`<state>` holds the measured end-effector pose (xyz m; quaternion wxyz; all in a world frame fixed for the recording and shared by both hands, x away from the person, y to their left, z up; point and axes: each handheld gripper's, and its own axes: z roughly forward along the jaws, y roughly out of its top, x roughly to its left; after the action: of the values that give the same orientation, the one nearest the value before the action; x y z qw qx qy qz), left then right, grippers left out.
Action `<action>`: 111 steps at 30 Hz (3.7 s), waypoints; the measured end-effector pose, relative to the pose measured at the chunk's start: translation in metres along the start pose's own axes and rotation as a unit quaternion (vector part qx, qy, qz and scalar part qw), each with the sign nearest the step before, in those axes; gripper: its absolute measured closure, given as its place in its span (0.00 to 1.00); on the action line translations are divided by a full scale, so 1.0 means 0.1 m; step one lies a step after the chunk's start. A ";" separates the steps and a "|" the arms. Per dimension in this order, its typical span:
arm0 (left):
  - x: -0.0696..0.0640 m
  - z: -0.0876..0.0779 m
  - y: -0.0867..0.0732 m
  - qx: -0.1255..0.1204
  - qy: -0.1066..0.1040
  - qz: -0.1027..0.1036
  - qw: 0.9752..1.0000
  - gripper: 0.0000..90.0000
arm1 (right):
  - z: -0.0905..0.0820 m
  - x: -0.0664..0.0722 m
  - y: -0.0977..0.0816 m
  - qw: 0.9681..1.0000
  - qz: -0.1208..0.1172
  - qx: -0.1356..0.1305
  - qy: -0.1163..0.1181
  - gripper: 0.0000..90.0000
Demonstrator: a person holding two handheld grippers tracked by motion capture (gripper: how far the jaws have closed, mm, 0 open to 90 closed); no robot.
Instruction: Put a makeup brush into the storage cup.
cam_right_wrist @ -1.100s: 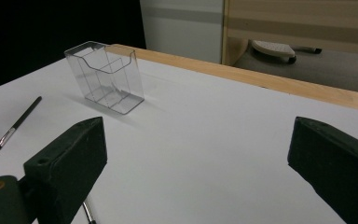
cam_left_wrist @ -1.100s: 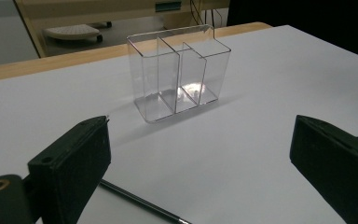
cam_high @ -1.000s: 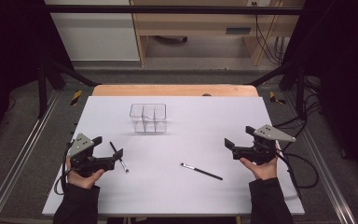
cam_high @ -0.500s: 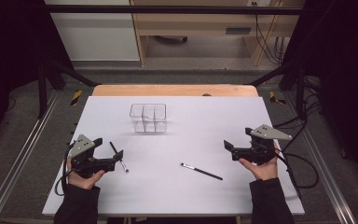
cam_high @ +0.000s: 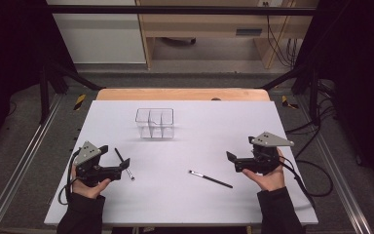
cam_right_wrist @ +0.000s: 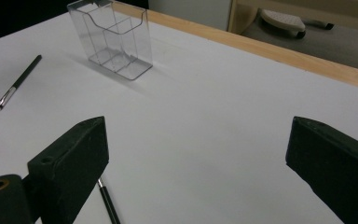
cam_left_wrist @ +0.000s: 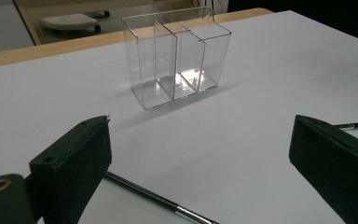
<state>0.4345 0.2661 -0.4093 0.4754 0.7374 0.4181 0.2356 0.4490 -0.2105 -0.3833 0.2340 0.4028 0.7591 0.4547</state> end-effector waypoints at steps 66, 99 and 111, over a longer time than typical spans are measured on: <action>-0.05 0.08 -0.02 0.022 -0.004 0.015 1.000 0.06 | 0.86 0.65 -0.42 0.969 -0.090 0.218 0.078 0.45; -0.06 0.09 -0.03 0.025 -0.008 0.016 1.000 0.07 | 0.88 0.65 -0.43 0.963 -0.082 0.244 0.082 0.86; -0.06 0.09 -0.03 0.026 -0.009 0.016 1.000 0.07 | 0.89 0.64 -0.43 0.963 -0.070 0.247 0.076 0.93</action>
<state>0.4368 0.2577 -0.4153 0.4563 0.7579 0.4079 0.2257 0.4599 -0.1245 -0.4625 0.0995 0.3584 0.8897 0.2646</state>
